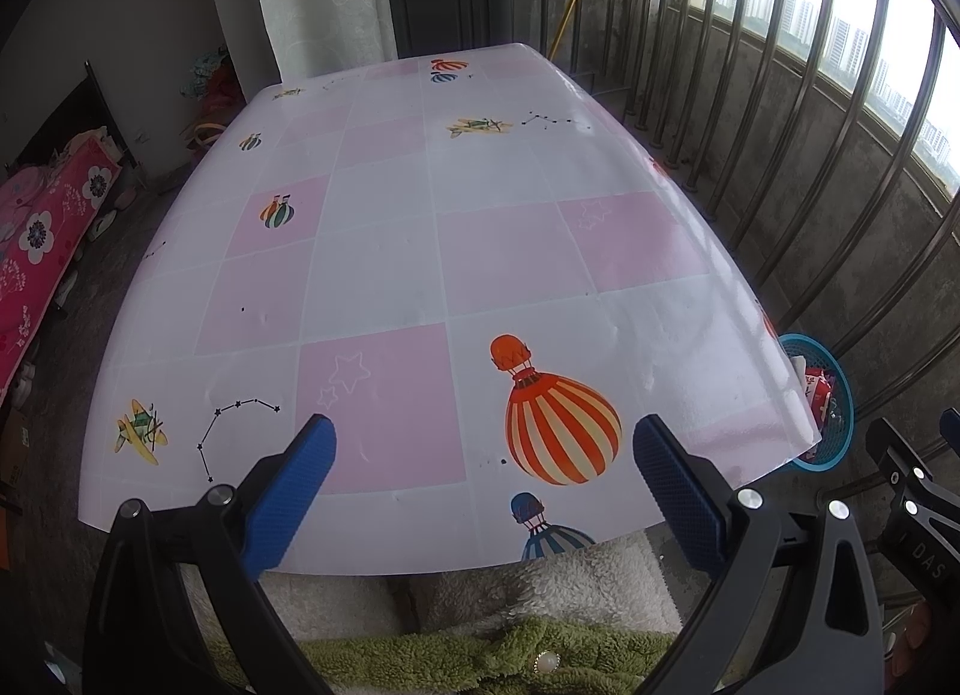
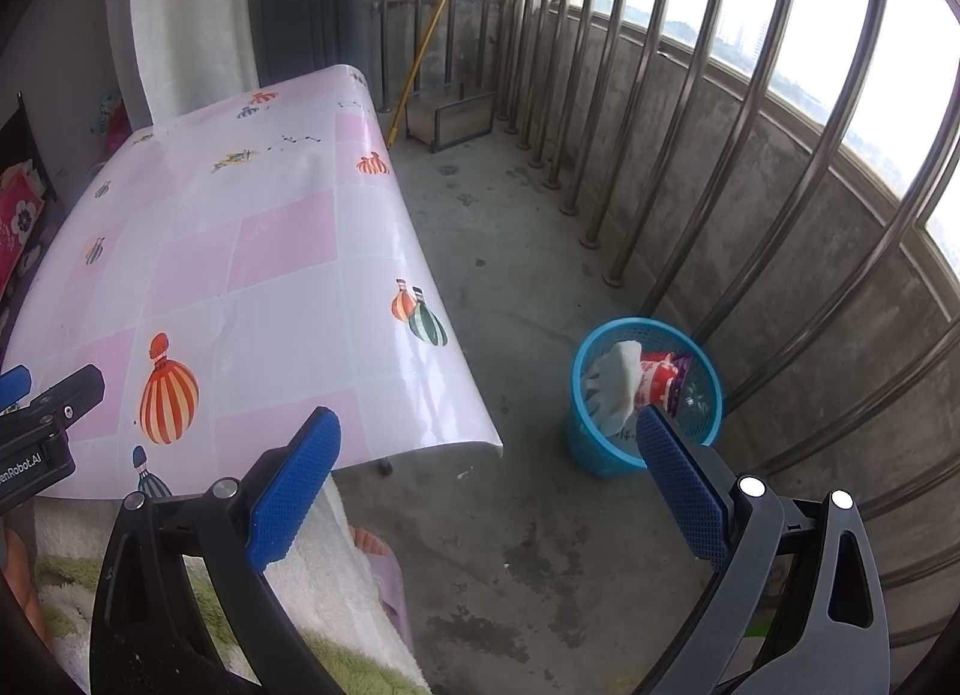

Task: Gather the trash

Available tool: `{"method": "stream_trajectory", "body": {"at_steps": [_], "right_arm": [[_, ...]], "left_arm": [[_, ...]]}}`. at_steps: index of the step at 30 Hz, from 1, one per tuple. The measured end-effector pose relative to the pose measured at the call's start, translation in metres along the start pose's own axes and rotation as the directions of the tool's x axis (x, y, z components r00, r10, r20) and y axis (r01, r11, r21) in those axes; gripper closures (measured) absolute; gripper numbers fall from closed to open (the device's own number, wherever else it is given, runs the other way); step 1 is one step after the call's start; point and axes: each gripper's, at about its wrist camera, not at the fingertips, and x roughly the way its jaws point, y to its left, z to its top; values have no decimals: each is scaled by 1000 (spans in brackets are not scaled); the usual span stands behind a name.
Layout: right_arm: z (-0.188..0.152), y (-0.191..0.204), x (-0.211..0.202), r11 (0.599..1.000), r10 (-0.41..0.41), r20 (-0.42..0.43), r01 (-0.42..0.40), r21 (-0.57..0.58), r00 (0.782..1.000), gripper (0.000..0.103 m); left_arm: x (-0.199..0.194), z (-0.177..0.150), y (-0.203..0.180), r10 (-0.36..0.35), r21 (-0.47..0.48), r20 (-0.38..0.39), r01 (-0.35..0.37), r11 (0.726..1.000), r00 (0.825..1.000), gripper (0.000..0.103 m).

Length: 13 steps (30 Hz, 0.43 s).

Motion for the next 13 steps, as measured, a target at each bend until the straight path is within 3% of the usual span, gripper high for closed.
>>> {"method": "stream_trajectory", "body": {"at_steps": [13], "right_arm": [[4,-2,0,1000,6,-3,-6,1,1000,8]], "left_arm": [[-1,3,1,1,-9,-9,-1,1000,1000,6]]}}
